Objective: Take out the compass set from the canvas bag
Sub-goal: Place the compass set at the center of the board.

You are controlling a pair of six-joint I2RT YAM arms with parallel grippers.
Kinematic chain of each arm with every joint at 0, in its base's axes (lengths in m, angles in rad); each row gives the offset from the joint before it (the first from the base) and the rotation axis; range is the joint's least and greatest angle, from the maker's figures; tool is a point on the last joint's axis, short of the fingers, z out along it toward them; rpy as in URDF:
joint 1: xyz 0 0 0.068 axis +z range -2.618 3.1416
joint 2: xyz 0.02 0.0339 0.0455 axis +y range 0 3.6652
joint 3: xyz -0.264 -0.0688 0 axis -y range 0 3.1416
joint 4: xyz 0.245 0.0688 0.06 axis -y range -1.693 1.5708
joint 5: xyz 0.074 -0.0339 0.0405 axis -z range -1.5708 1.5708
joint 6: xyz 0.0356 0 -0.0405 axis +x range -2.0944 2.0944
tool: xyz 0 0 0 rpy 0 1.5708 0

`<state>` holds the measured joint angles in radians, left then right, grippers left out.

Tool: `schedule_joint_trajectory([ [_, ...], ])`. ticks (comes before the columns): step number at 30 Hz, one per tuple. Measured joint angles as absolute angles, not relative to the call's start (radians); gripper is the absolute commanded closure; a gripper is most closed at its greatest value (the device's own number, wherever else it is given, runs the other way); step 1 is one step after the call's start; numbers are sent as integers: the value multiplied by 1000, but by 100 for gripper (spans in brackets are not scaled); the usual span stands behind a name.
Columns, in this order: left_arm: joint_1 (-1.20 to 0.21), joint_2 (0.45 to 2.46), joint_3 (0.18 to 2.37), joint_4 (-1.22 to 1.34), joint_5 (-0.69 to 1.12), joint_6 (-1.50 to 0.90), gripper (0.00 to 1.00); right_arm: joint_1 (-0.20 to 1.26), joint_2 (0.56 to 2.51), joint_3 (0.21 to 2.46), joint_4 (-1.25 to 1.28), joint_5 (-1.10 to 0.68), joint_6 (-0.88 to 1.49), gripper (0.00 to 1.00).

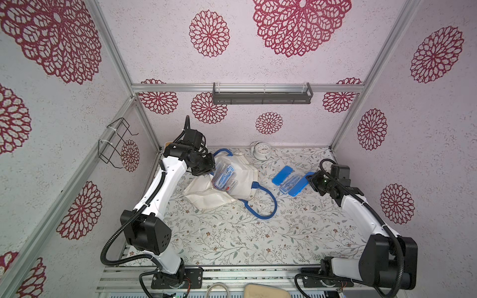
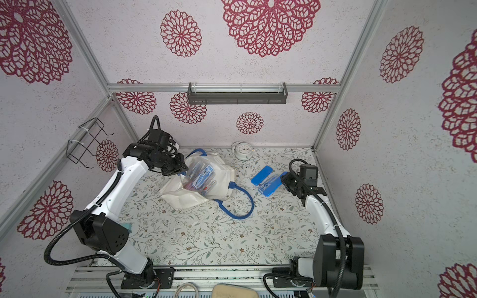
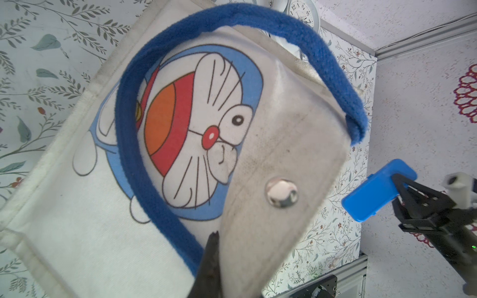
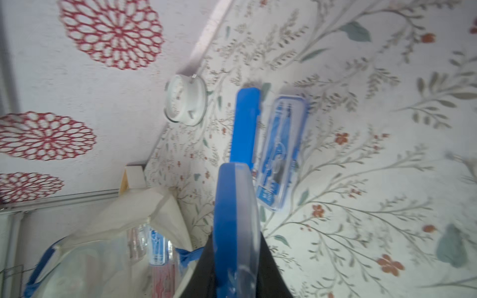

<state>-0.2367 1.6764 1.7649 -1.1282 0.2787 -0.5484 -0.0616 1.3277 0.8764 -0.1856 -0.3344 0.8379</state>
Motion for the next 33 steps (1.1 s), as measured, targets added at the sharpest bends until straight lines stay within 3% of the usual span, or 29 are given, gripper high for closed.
schedule_joint_trajectory([
  [11,-237,1676,1765,-1134,285,-534,100,-159,1624,881,-154,-372,777,83],
  [23,-237,1676,1757,-1131,309,-529,100,-168,1806,1033,-46,-406,778,78],
  [29,-236,1676,1757,-1131,316,-527,100,-182,1845,1059,-71,-416,782,43],
  [33,-237,1676,1757,-1131,322,-527,100,-199,1812,1064,-110,-410,789,38],
])
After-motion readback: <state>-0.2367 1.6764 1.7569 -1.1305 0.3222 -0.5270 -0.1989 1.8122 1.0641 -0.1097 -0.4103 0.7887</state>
